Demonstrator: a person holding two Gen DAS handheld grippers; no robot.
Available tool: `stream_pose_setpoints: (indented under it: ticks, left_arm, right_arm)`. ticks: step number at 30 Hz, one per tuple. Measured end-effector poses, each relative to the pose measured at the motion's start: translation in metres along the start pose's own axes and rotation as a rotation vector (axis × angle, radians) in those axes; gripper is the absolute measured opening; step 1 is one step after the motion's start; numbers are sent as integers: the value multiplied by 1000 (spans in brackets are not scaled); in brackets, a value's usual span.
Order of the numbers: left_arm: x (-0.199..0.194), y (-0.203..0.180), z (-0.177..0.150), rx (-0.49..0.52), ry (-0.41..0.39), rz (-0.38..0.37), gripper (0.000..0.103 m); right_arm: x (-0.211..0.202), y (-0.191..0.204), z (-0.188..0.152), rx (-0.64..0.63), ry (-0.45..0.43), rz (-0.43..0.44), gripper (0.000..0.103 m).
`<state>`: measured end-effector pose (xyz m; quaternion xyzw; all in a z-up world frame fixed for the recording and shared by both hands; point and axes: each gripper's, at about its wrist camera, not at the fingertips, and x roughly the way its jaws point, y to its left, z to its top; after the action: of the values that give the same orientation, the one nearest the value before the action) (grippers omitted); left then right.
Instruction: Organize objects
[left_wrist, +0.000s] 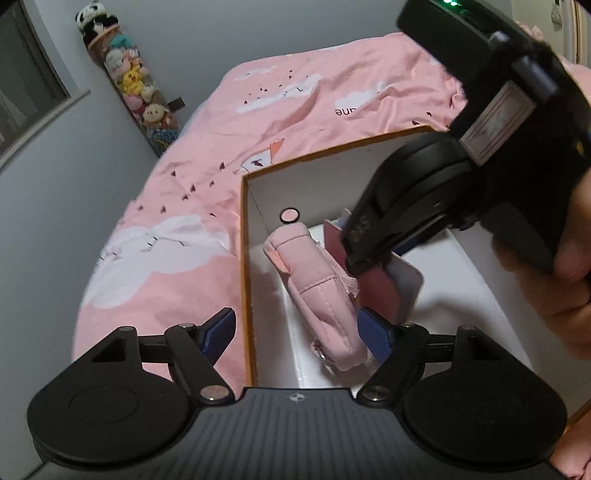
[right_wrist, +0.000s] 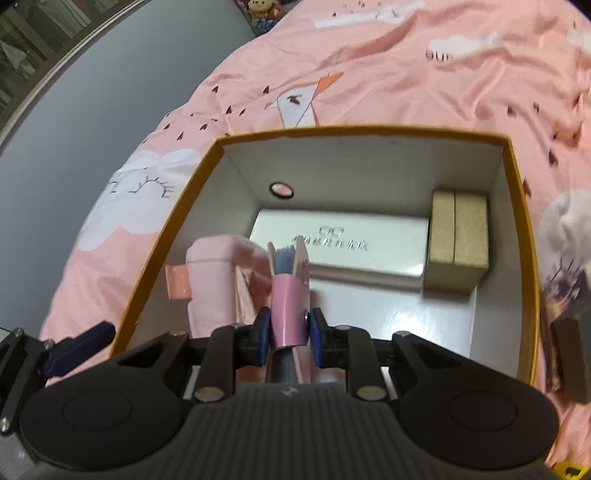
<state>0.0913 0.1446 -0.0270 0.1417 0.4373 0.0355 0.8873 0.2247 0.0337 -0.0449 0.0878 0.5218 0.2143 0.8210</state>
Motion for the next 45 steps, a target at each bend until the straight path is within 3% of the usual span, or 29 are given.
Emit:
stream_pose_setpoints:
  ticks: [5, 9, 11, 14, 22, 24, 27, 30, 33, 37, 39, 45]
  left_arm:
    - [10, 10, -4, -67, 33, 18, 80]
    - [17, 15, -7, -79, 56, 122, 60]
    - [19, 20, -8, -110, 65, 123, 54]
    - [13, 27, -8, -149, 46, 78, 54]
    - [-4, 35, -5, -169, 19, -58, 72]
    - [-1, 31, -5, -153, 27, -50, 72]
    - [8, 23, -5, -120, 54, 18, 72]
    - [13, 24, -5, -138, 54, -4, 72]
    - [21, 28, -3, -175, 79, 11, 66]
    - [26, 34, -2, -236, 85, -20, 46]
    - [30, 35, -2, -260, 91, -37, 41]
    - [31, 36, -3, -277, 85, -39, 44]
  right_arm:
    - [8, 9, 0, -35, 10, -24, 23]
    - [12, 8, 0, -38, 20, -16, 28]
    - [8, 7, -1, -46, 5, 34, 30]
    - [5, 8, 0, -58, -3, 58, 38]
    - [4, -11, -2, -24, 71, 146, 45]
    - [4, -10, -4, -47, 68, 137, 44]
    - [5, -8, -6, -76, 58, 128, 31]
    - [7, -5, -8, -79, 54, 144, 29]
    - [11, -3, -5, -60, 53, 159, 28]
    - [18, -5, -1, -21, 61, 203, 27]
    - [20, -2, -1, -49, 59, 200, 28]
    - [14, 2, -4, -93, 59, 188, 28]
